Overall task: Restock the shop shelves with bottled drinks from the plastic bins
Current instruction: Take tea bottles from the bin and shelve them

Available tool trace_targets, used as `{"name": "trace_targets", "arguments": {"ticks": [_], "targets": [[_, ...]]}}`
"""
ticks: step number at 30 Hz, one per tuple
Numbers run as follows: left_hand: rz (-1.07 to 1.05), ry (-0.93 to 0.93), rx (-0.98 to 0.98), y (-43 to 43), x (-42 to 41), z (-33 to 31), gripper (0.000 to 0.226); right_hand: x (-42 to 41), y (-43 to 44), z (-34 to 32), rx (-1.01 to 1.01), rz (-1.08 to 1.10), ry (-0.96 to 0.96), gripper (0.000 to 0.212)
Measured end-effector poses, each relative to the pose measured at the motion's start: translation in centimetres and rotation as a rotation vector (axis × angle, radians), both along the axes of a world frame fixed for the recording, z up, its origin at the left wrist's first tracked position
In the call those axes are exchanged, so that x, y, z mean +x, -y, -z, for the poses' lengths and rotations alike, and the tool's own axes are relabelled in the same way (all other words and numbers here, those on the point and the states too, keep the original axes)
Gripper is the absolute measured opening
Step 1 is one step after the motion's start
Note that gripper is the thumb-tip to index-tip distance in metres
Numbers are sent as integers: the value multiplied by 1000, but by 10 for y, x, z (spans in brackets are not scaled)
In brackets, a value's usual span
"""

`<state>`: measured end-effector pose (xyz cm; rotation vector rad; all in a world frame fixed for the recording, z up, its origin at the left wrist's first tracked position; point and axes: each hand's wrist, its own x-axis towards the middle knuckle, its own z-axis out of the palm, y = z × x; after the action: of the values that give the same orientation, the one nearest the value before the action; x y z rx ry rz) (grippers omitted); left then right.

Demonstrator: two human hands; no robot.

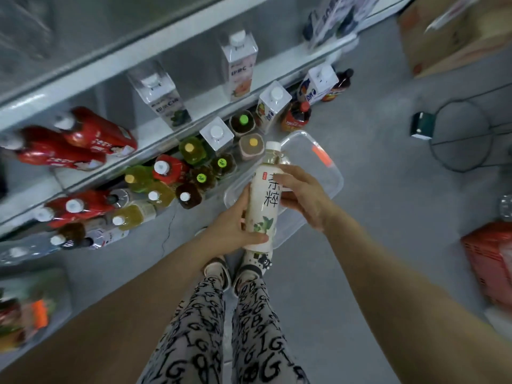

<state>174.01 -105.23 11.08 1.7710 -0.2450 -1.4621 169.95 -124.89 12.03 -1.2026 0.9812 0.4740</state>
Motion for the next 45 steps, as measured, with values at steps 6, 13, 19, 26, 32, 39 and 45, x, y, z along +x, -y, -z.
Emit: {"name": "trace_targets", "arguments": {"ticks": [6, 13, 19, 26, 32, 39, 45], "targets": [[-81, 59, -103, -17, -1, -103, 122, 7, -15, -100, -31, -104, 100, 53], [-205, 167, -209, -44, 5, -221, 108, 21, -38, -226, -63, -271, 300, 54], [-222, 299, -263, -70, 26, -292, 107, 47, -62, -308, -133, -326, 352, 52], [-206, 457, -319, -112, 66, -384, 104, 88, -102, -393, -260, -357, 490, 45], [-222, 602, -356, -147, 92, -450, 106, 111, -141, -467, -298, -336, 638, 45], [-237, 754, -449, -185, 116, -525, 109, 126, -183, -557, -399, -354, 843, 42], [-229, 860, -544, -217, 128, -582, 110, 136, -218, -621, -466, -358, 959, 45]]}}
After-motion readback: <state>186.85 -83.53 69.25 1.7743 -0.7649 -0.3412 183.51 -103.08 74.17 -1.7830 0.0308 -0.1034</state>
